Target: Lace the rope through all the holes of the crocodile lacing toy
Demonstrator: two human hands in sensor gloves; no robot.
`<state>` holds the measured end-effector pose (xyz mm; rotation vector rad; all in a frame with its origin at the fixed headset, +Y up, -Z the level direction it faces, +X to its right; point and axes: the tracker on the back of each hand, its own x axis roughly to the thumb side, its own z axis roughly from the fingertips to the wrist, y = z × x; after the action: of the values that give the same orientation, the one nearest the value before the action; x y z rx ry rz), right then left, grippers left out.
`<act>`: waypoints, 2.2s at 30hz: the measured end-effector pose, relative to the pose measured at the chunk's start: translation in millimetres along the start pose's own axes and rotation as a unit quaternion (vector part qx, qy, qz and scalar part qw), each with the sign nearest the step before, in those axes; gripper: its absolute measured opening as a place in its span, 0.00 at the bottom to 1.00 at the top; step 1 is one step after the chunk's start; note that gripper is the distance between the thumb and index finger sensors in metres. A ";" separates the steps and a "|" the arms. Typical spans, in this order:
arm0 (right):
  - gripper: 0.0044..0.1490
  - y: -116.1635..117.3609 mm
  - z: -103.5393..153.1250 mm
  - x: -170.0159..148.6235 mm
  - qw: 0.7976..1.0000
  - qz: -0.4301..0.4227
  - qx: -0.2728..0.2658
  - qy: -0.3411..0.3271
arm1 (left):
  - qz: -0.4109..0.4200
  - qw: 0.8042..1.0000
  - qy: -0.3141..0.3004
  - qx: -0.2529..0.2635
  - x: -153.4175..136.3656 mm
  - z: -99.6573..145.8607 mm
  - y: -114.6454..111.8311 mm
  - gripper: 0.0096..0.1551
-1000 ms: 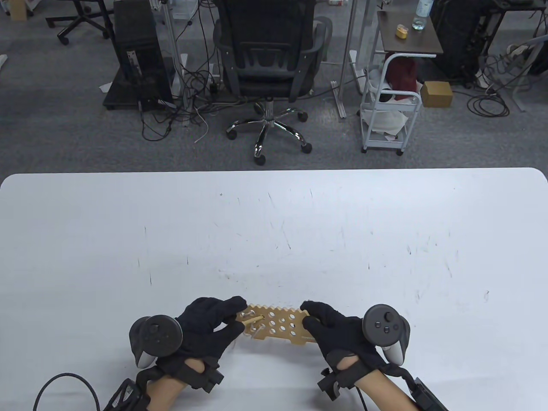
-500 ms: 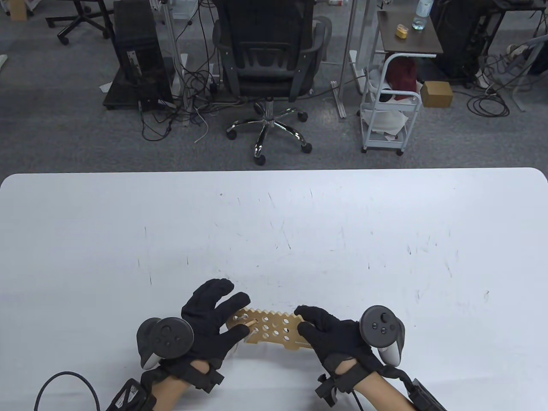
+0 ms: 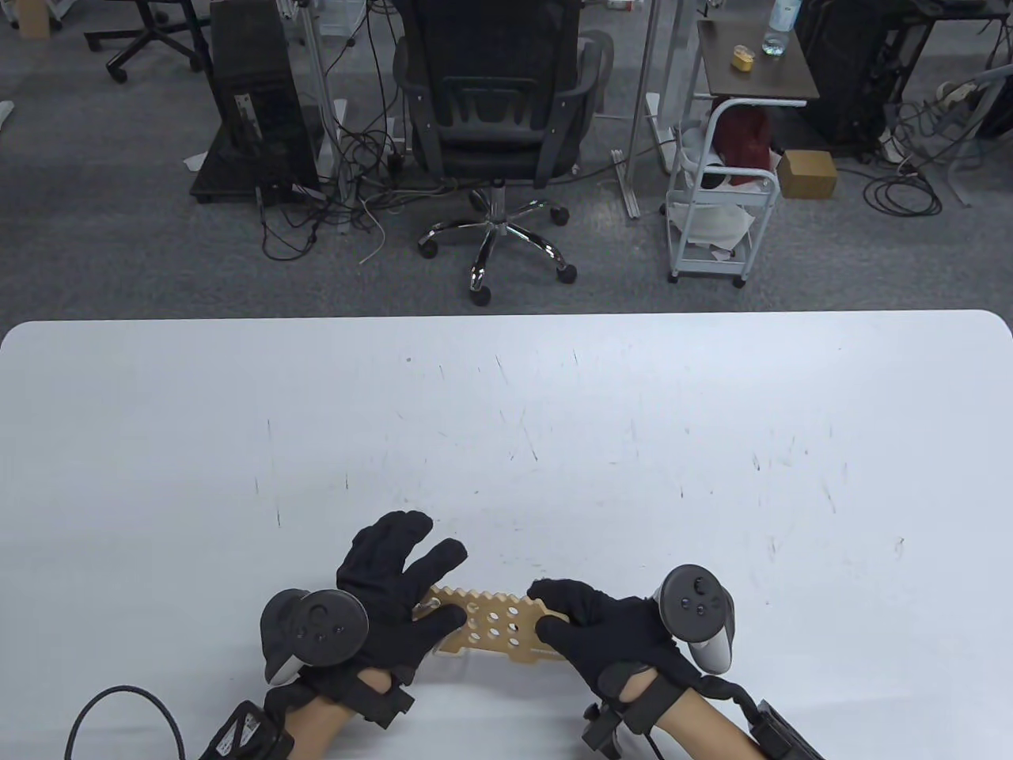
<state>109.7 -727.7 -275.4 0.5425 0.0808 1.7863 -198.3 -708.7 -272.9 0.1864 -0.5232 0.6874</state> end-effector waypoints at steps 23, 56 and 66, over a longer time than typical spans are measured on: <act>0.31 -21.5 2.6 -4.5 0.996 0.005 -0.075 0.039 | 0.048 0.993 0.077 0.075 -26.8 3.0 18.2 0.38; 0.30 -17.7 0.6 -6.1 0.992 -0.101 -0.046 0.056 | 0.178 0.974 0.074 -0.118 -32.6 -8.1 -30.7 0.32; 0.30 -13.7 0.0 -5.1 0.992 -0.107 -0.030 0.051 | 0.214 0.966 0.047 -0.135 -28.0 -8.5 -37.2 0.25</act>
<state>122.9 -728.4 -281.5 0.3836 0.1507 1.6014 -189.1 -749.8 -294.5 -0.2225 -0.5659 1.0298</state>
